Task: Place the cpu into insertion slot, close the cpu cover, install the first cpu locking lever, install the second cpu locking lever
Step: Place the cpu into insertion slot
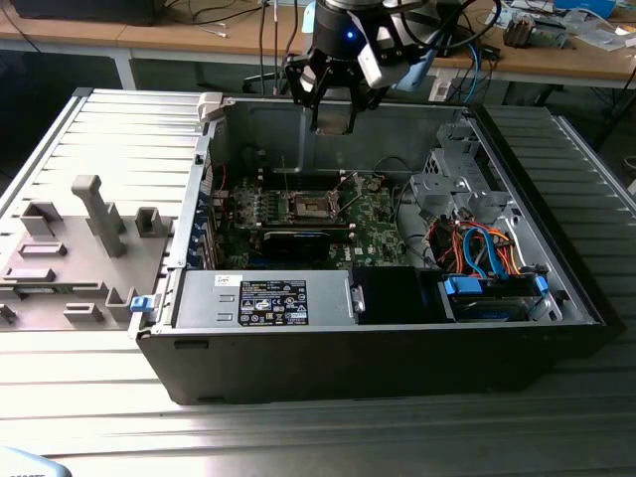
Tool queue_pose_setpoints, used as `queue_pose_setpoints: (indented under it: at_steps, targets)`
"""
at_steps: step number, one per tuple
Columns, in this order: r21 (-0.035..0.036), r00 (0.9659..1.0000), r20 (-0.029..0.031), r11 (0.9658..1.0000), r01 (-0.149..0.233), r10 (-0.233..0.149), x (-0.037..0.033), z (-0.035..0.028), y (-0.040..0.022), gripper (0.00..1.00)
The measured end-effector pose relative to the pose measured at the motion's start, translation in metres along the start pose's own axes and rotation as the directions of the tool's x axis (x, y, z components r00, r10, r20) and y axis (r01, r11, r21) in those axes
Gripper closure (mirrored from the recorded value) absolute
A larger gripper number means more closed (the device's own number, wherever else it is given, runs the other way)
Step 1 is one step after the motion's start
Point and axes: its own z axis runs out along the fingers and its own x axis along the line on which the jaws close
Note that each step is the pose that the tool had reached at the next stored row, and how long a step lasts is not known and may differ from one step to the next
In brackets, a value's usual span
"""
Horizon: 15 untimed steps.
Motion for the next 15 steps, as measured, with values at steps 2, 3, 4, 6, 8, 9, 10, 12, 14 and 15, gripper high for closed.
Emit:
queue_pose_setpoints:
  at_steps: [2, 3, 4, 6, 8, 9, 10, 12, 14, 15]
  targets:
    - [0.0, 1.0, 0.0, 1.0, 0.0, 0.0, 0.0, 0.0005, 0.0, 0.45]
    - [-0.0001, 1.0, 0.0001, 1.0, 0.0, 0.0, 0.0, 0.0009, -0.0001, 0.45]
    - [-0.0001, 1.0, 0.0, 1.0, 0.0, 0.0, 0.0, 0.0012, -0.0001, 0.45]
    - [0.0, 1.0, 0.0, 1.0, 0.0, 0.0, 0.0001, 0.0018, -0.0002, 0.45]
    - [0.0, 1.0, 0.0, 1.0, 0.0, 0.0, 0.0003, 0.0026, -0.0002, 0.45]
    - [0.0001, 1.0, 0.0, 1.0, 0.0, 0.0, 0.0004, 0.003, -0.0003, 0.45]
    - [0.0, 1.0, 0.0, 1.0, 0.0, 0.0, 0.0004, 0.0034, -0.0003, 0.45]
    - [0.0001, 1.0, 0.0, 1.0, 0.0, 0.0, 0.0006, 0.0042, -0.0004, 0.45]
    - [0.0, 1.0, 0.0, 1.0, 0.0, 0.0, 0.0007, 0.005, -0.0005, 0.45]
    - [0.0, 1.0, 0.0, 1.0, 0.0, 0.0, 0.0007, 0.0057, -0.0006, 0.45]
